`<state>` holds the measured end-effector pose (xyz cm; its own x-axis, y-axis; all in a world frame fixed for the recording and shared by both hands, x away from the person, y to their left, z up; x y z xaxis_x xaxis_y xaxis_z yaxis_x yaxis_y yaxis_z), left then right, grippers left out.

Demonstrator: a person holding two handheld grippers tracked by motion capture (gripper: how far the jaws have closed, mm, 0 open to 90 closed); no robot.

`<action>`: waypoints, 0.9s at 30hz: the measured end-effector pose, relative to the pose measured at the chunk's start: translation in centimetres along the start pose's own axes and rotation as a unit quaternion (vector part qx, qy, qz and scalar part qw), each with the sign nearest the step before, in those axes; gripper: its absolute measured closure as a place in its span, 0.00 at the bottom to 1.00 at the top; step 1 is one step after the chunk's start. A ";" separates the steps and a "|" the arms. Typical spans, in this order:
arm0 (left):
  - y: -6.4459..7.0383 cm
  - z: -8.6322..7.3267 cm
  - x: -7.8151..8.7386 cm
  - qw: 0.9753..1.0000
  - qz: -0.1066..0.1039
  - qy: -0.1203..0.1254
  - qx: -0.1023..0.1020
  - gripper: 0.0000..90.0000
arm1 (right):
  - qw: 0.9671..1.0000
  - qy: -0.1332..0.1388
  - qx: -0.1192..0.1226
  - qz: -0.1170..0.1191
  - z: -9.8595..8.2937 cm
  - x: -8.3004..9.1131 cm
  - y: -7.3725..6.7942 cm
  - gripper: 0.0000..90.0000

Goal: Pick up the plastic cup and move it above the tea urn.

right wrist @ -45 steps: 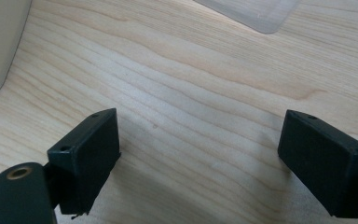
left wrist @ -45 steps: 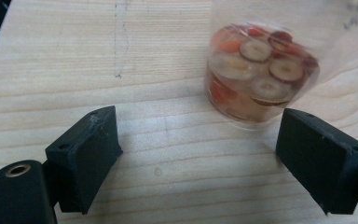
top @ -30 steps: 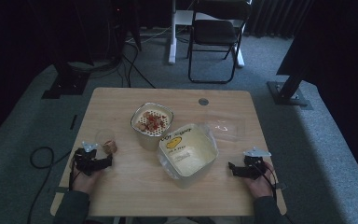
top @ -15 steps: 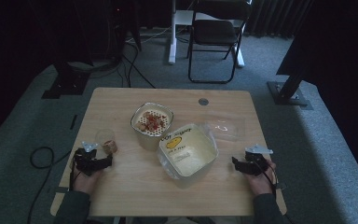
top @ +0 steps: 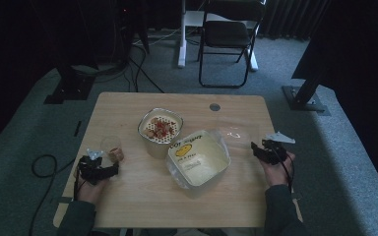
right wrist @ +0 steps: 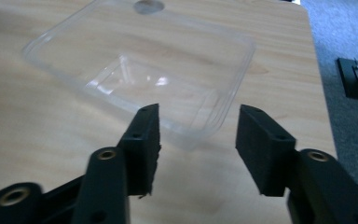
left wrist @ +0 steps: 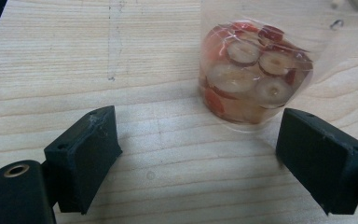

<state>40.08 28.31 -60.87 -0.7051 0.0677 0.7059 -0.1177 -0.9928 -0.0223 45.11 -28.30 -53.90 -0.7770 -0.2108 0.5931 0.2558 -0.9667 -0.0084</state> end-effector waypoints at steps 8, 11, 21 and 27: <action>0.0 0.0 0.0 1.000 0.000 0.000 0.000 0.15 | 0.998 -0.021 -0.061 -0.001 1.9 -2.1 1.9 0.63; 0.0 0.0 0.0 1.000 0.000 0.000 0.000 0.15 | 0.996 -0.033 -0.084 0.004 2.1 -3.1 2.5 0.63; 0.0 0.0 0.0 1.000 -0.001 0.000 -0.002 0.15 | 0.989 -0.079 -0.123 0.021 1.3 -5.5 3.6 0.76; 0.0 0.0 0.0 1.000 -0.001 0.000 -0.001 0.15 | 0.988 -0.085 -0.122 0.051 1.5 -5.5 3.0 0.94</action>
Point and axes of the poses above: each handheld gripper's, and its own axes: x roughly backward along the jaws, z roughly out of its top, y roughly to its right, the point moved 9 cm from there along -x, roughly forward along the jaws, and after that the axes turned 1 degree about z, right-handed, at the moved point
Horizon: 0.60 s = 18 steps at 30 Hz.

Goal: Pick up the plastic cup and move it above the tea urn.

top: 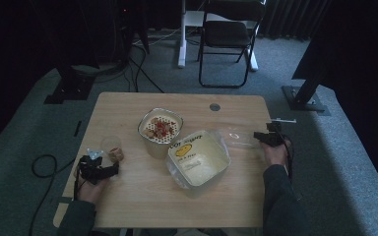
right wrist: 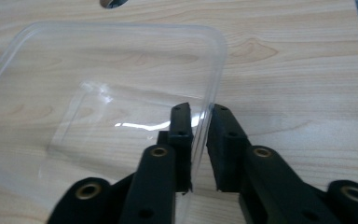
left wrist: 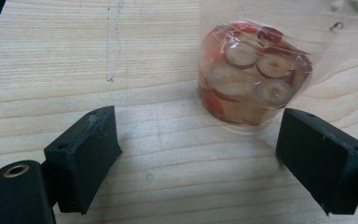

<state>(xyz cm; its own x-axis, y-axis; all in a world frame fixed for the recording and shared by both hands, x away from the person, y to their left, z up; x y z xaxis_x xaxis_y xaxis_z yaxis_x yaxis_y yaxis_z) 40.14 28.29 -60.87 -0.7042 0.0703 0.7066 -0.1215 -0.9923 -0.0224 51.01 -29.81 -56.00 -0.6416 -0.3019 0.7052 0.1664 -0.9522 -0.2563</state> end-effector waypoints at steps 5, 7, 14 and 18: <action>0.0 0.0 0.0 1.000 0.000 0.000 0.000 0.15 | 1.000 0.024 -0.002 0.004 0.9 1.0 -0.4 0.97; 0.0 0.0 0.0 1.000 0.000 0.000 0.000 0.15 | 0.999 0.038 -0.010 0.003 1.6 1.7 -0.4 0.97; 0.0 0.0 0.0 1.000 0.000 0.000 0.000 0.15 | 0.997 0.075 -0.008 0.005 4.2 4.4 -1.1 0.97; 0.0 0.0 0.0 1.000 0.000 0.000 0.000 0.15 | 0.995 0.095 -0.005 0.017 5.8 6.3 -1.8 0.97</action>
Point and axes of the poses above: each handheld gripper's, and its own axes: x roughly backward along the jaws, z roughly out of its top, y roughly to its right, the point moved 9 cm from there along -x, roughly forward along the jaws, and after that the axes turned 1 degree about z, right-handed, at the moved point
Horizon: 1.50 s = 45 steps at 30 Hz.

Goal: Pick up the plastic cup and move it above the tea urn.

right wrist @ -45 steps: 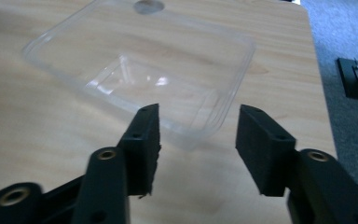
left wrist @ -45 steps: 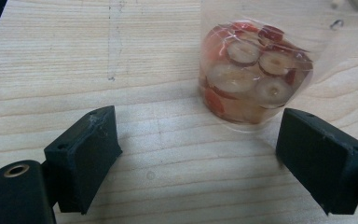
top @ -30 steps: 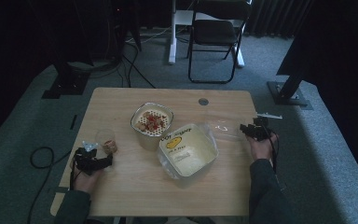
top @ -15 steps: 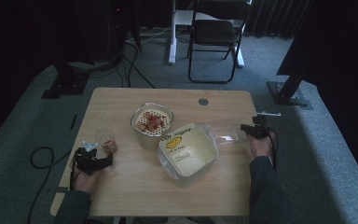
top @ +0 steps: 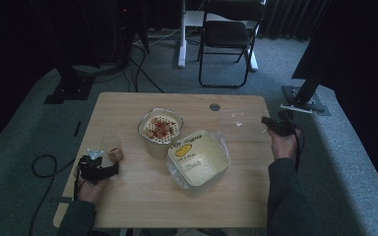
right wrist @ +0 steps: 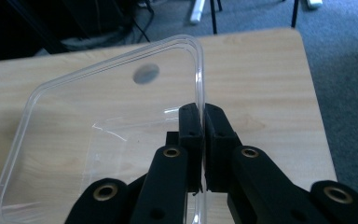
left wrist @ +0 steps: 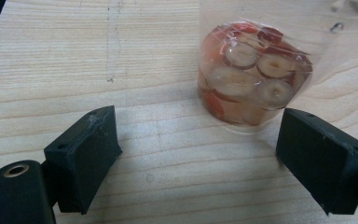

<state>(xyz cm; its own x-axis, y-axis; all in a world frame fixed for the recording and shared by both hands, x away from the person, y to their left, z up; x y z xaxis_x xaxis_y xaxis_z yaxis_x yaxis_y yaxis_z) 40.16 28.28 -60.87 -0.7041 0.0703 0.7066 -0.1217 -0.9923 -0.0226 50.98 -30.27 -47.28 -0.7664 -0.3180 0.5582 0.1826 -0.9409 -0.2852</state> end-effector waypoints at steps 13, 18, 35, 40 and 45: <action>0.0 0.0 0.0 1.000 0.000 0.001 0.000 0.15 | 0.996 0.044 0.053 0.061 5.2 6.3 -5.7 0.97; 0.0 0.0 0.0 1.000 0.000 0.000 0.000 0.15 | 0.990 0.048 0.085 0.099 5.6 8.3 -9.8 0.97; 0.0 0.0 0.0 1.000 0.000 0.000 0.000 0.15 | 0.976 -0.022 0.162 0.147 1.1 8.5 -15.3 0.95; 0.0 0.0 0.0 1.000 0.000 0.000 0.000 0.15 | 0.970 -0.010 0.170 0.174 1.0 8.8 -16.0 0.84; 0.0 0.0 0.0 1.000 0.000 0.000 0.000 0.15 | 0.970 0.005 0.157 0.186 1.4 9.4 -15.9 0.76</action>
Point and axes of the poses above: each handheld gripper's, and its own axes: x roughly backward along the jaws, z roughly out of its top, y roughly to its right, the point moved 9 cm from there along -x, roughly forward along the jaws, and after that the axes turned 1 degree about z, right-handed, at the moved point
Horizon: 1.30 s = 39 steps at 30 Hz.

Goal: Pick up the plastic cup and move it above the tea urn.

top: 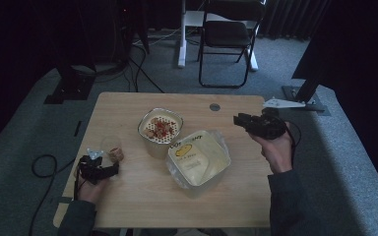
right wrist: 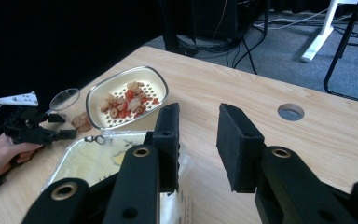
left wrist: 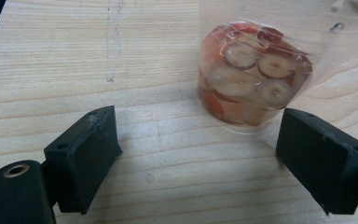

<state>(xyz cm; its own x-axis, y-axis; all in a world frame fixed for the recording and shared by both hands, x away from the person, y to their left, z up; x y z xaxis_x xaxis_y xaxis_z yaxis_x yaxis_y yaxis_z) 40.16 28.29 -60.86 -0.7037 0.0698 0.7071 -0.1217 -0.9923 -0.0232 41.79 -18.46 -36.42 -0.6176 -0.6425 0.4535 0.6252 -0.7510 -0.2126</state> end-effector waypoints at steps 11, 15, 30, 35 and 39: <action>0.0 0.0 0.0 1.000 0.001 0.000 0.000 0.15 | 1.000 -0.012 -0.011 -0.026 -2.3 -1.6 2.5 0.72; 0.0 0.0 0.0 1.000 0.000 0.000 0.000 0.15 | 0.999 -0.018 -0.012 -0.042 -3.2 -2.4 3.7 0.69; 0.5 1.4 1.4 0.998 -0.035 0.054 0.007 0.20 | 0.995 -0.042 -0.052 -0.079 -9.1 -4.2 7.5 0.59; 0.9 3.6 2.4 0.994 -0.043 0.103 0.009 0.20 | 0.991 -0.069 -0.072 -0.089 -12.3 -5.4 8.6 0.59; 1.0 4.5 2.2 0.993 -0.043 0.109 0.008 0.20 | 0.990 -0.080 -0.080 -0.087 -14.1 -5.9 9.1 0.58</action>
<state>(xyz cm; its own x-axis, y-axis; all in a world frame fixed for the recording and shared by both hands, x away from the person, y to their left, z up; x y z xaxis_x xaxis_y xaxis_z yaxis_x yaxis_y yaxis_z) 41.64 26.98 -56.21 -0.8258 0.1741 0.5363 -0.1791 -0.9829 0.0433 44.33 -23.65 -53.25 -0.6183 -0.4779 0.6240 0.4238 -0.8713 -0.2474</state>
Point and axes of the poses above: each handheld gripper's, and its own axes: x roughly backward along the jaws, z roughly out of its top, y roughly to its right, the point moved 9 cm from there along -x, roughly forward along the jaws, and after that the axes turned 1 degree about z, right-handed, at the moved point
